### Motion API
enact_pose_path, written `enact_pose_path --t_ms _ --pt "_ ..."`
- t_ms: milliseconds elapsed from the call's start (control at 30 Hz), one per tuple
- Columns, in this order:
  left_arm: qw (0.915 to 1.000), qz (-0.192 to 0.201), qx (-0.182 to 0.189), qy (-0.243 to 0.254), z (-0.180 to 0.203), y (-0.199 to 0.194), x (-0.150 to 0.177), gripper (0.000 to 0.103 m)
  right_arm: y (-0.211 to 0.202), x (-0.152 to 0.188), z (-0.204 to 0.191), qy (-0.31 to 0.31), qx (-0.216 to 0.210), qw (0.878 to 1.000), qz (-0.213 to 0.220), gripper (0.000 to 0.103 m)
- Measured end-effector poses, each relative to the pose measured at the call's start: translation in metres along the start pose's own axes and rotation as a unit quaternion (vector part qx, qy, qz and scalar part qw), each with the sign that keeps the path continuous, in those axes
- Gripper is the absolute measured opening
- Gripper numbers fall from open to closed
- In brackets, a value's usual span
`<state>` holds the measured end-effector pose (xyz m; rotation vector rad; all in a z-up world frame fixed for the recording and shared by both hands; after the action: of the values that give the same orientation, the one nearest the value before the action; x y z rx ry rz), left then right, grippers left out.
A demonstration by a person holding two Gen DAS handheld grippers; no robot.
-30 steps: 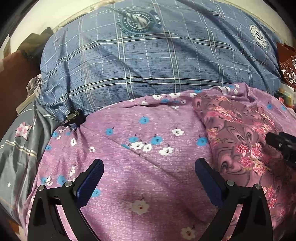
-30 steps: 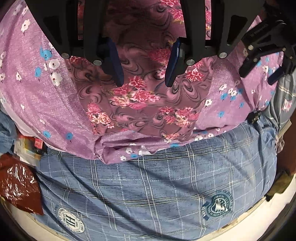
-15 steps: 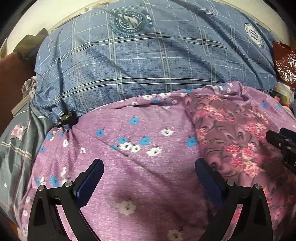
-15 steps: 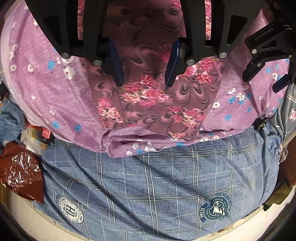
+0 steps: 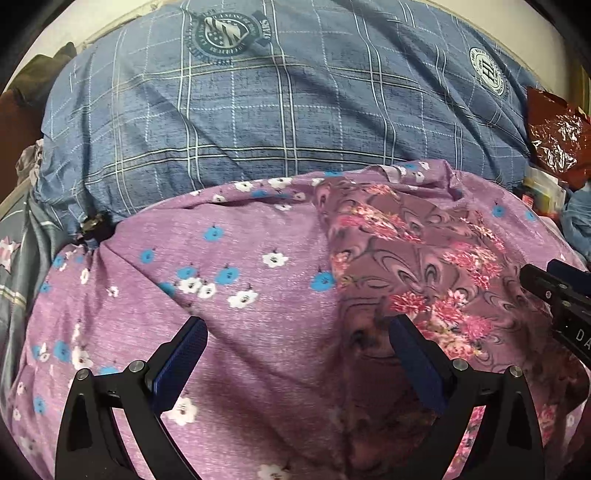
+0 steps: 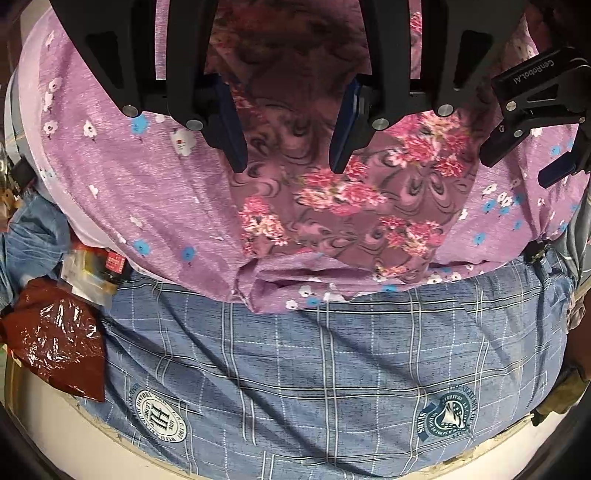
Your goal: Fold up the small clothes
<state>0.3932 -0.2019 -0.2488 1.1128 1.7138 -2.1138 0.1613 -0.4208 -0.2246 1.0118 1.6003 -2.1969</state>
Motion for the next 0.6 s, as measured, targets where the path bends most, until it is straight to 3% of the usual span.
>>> enact_pose_path --t_ms 600 --pt "0.9999 -0.002 0.005 0.010 0.019 0.010 0.000 0.099 -0.001 0.001 0.031 0.012 0.022 1.000 0.001 0.048"
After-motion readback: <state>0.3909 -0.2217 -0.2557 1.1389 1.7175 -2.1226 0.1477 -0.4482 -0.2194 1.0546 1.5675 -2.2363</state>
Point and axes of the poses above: each gripper's, at about its wrist camera, not at the fingertips, and y roughly the way its jaws point, z to its right, x to its underside, the point moved 7 cm from there along y, roughly the way its jaws point, and after that the axes turned 5 degrees about -z, right-handed, at the moved point
